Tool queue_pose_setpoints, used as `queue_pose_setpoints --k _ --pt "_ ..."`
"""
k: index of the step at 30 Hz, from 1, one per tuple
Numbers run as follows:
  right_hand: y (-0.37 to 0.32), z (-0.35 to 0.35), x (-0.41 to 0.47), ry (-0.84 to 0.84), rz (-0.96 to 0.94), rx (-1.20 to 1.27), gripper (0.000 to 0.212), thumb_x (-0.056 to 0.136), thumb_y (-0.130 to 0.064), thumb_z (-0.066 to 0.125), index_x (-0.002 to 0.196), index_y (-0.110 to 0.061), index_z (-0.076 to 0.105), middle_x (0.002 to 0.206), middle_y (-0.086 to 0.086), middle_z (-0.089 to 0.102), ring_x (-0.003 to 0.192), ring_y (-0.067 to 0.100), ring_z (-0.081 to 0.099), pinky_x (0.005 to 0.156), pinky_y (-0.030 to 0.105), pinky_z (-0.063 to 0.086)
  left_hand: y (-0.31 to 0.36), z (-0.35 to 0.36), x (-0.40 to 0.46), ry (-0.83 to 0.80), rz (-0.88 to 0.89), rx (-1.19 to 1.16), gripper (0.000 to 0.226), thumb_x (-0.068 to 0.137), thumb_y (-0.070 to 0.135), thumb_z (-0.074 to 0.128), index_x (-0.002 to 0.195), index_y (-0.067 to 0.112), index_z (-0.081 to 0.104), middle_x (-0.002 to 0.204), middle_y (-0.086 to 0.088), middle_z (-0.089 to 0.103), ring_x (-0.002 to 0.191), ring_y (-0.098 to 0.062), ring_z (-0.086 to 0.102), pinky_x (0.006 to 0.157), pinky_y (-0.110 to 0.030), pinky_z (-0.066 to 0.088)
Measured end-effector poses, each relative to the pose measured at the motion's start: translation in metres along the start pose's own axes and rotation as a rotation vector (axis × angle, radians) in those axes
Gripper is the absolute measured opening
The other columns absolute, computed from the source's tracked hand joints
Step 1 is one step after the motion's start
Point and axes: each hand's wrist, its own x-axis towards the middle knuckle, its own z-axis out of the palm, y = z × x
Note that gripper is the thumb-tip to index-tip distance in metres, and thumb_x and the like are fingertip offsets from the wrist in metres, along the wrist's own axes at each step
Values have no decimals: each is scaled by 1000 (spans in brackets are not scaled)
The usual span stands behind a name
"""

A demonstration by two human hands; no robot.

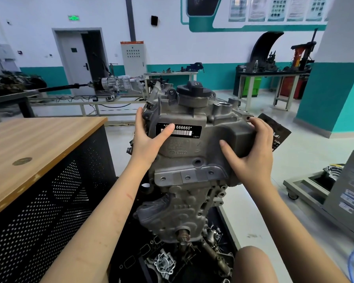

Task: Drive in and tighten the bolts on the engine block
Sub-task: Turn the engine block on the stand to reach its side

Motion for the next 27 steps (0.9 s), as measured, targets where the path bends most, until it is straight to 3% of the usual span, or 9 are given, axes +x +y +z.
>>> queue_pose_setpoints --k 4,15,19,23,27 --pt "-1 0 0 8 -14 1 68 71 -27 71 123 9 46 127 24 47 121 34 44 101 23 32 -2 0 0 14 -17 -12 111 58 54 76 147 32 13 152 2 22 139 -14 24 112 -45 29" --pt "4 5 -3 21 48 25 60 72 -23 67 122 3 48 121 18 51 114 25 46 91 0 25 -6 3 4 31 -19 -29 96 60 48 70 143 29 25 142 3 38 130 -13 38 109 -42 35" --pt "4 9 -4 52 61 28 58 72 -20 67 121 4 48 115 18 51 106 15 43 90 0 26 -6 3 3 13 -18 -30 103 55 55 70 144 27 24 143 4 37 131 -13 37 109 -41 34" --pt "5 8 -5 44 59 27 62 73 -30 64 122 3 46 116 15 50 104 2 39 92 2 27 -5 3 3 -3 -13 -37 110 51 60 69 144 25 23 145 3 36 133 -12 35 111 -41 32" --pt "8 10 -6 68 38 35 64 73 -34 60 122 4 46 116 14 49 105 1 39 96 5 27 -6 2 4 -21 0 -32 107 55 57 70 145 24 22 147 4 33 134 -10 32 113 -39 28"
